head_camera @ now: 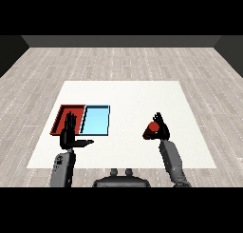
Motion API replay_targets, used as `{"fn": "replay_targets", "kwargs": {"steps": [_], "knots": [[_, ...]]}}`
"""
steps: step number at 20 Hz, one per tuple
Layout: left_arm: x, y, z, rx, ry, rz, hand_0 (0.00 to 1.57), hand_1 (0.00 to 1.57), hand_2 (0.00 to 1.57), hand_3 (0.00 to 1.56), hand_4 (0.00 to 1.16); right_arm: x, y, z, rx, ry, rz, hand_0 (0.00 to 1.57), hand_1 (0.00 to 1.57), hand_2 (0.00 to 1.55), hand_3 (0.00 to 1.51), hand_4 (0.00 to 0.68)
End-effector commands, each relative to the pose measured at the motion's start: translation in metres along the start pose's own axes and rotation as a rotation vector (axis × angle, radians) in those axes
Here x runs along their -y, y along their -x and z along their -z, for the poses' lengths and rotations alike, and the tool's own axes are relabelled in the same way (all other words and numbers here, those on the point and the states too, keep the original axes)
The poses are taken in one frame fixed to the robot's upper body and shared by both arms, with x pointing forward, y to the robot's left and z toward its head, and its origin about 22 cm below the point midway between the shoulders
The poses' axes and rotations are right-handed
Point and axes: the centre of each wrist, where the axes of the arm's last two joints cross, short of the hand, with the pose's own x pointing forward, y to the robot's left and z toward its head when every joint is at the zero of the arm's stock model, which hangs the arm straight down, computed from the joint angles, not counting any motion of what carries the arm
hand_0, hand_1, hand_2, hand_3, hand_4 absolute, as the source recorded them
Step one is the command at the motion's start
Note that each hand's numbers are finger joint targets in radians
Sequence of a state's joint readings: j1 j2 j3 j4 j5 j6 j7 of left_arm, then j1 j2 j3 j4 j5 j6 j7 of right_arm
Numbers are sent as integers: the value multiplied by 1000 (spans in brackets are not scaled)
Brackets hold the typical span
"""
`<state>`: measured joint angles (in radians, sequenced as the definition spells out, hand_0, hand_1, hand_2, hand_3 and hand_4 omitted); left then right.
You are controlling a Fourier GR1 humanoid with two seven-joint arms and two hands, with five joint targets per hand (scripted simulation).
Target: Pick the red can and put it in the red box
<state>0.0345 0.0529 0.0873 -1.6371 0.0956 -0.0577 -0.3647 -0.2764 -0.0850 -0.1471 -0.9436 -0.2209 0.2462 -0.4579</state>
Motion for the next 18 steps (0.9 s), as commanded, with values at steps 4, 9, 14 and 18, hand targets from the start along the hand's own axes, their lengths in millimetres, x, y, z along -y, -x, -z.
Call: {"fn": "replay_targets", "kwargs": {"steps": [4, 9, 14, 18], "knots": [[3, -11, -5, -16, -7, 27, 0, 0, 0, 0, 0, -6, -2, -9, -4, 5, -7, 0, 0, 0, 0, 0], [-7, 7, 11, 9, -7, 1, 0, 0, 0, 0, 0, -2, 0, 9, -20, -11, -18, 0, 0, 0, 0, 0], [2, 2, -7, -5, -10, 12, 0, 0, 0, 0, 0, -7, -13, 13, -44, -37, -20, 0, 0, 0, 0, 0], [11, 1, 0, -7, 11, 7, 0, 0, 0, 0, 0, 3, 1, 19, -41, 31, -14, 808, 808, 921, 800, 0]]}}
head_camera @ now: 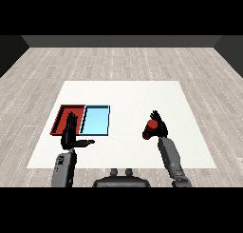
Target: Pick the red can and put it in the red box
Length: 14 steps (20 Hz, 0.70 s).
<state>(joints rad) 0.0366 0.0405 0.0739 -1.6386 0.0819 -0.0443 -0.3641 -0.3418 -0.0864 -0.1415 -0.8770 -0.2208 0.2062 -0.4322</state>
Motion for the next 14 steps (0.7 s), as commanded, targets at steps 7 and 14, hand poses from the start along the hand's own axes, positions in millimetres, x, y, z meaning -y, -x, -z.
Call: {"fn": "replay_targets", "kwargs": {"steps": [7, 14], "knots": [[-5, -7, -12, 15, 3, 6, 0, 0, 0, 0, 0, 2, 7, 2, -4, 48, -136, 1497, 1497, 1465, 1436, 667], [2, 7, 20, -3, 4, 16, 0, 0, 0, 0, 0, -15, -7, -1, 57, 25, -197, 1461, 1461, 1451, 1418, 649]]}}
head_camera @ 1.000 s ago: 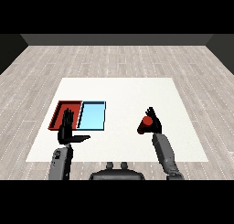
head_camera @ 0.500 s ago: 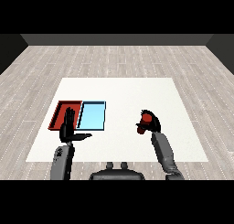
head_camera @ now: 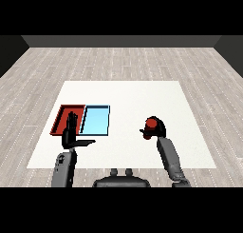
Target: Pick the red can and put it in the red box
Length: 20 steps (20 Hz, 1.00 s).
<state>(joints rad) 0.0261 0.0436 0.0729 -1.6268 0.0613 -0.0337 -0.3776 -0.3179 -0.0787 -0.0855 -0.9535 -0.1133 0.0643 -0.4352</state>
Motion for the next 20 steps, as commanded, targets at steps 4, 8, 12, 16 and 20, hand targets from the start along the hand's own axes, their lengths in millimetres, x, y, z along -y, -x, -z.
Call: {"fn": "replay_targets", "kwargs": {"steps": [4, 8, 12, 16, 20], "knots": [[24, -10, 7, -11, 35, -35, 0, 0, 0, 0, 0, -1, -5, -16, 69, 16, -13, 1457, 1457, 1446, 1411, 661], [13, 5, 0, -42, 22, 2, 0, 0, 0, 0, 0, -12, -40, -19, 114, -20, -18, 1434, 1434, 1440, 1403, 656], [40, 14, 0, -59, 103, -21, 0, 0, 0, 0, 0, -7, -35, -21, 159, -31, -6, 1448, 1448, 1446, 1413, 647], [55, 1, 12, -77, 171, -45, 0, 0, 0, 0, 0, -16, -75, -11, 181, 3, 19, 1432, 1432, 1447, 1420, 653], [91, 2, 22, -112, 220, -85, 0, 0, 0, 0, 0, -22, -65, -19, 210, -16, 38, 1429, 1429, 1443, 1421, 649]]}}
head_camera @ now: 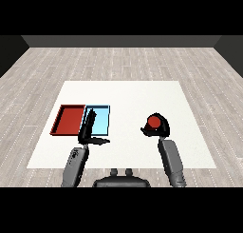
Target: Pick the red can and put it in the red box
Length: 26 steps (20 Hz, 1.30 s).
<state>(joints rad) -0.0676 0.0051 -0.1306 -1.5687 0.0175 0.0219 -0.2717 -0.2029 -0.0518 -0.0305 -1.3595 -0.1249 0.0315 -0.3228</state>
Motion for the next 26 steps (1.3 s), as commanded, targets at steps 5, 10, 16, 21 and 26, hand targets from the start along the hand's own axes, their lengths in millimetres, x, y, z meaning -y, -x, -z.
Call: {"fn": "replay_targets", "kwargs": {"steps": [5, 10, 16, 21, 26], "knots": [[37, -8, -1, -34, 39, -45, 0, 0, 0, 0, 0, -74, -3, 27, 31, -22, 6, 1435, 1435, 1446, 1426, 658], [72, 4, 9, -39, 92, -66, 0, 0, 0, 0, 0, -105, -8, 23, 34, -39, 9, 1410, 1410, 1436, 1418, 653], [86, 6, 24, -41, 134, -67, 0, 0, 0, 0, 0, -116, -11, 40, 77, -85, 44, 1382, 1382, 1398, 1391, 629], [99, -16, 26, -52, 137, -59, 0, 0, 0, 0, 0, -124, -12, 29, 74, -92, 47, 1392, 1392, 1409, 1400, 615], [104, 17, 31, -57, 125, -27, 0, 0, 0, 0, 0, -137, -29, 39, 102, -130, 27, 1413, 1413, 1432, 1405, 617]]}}
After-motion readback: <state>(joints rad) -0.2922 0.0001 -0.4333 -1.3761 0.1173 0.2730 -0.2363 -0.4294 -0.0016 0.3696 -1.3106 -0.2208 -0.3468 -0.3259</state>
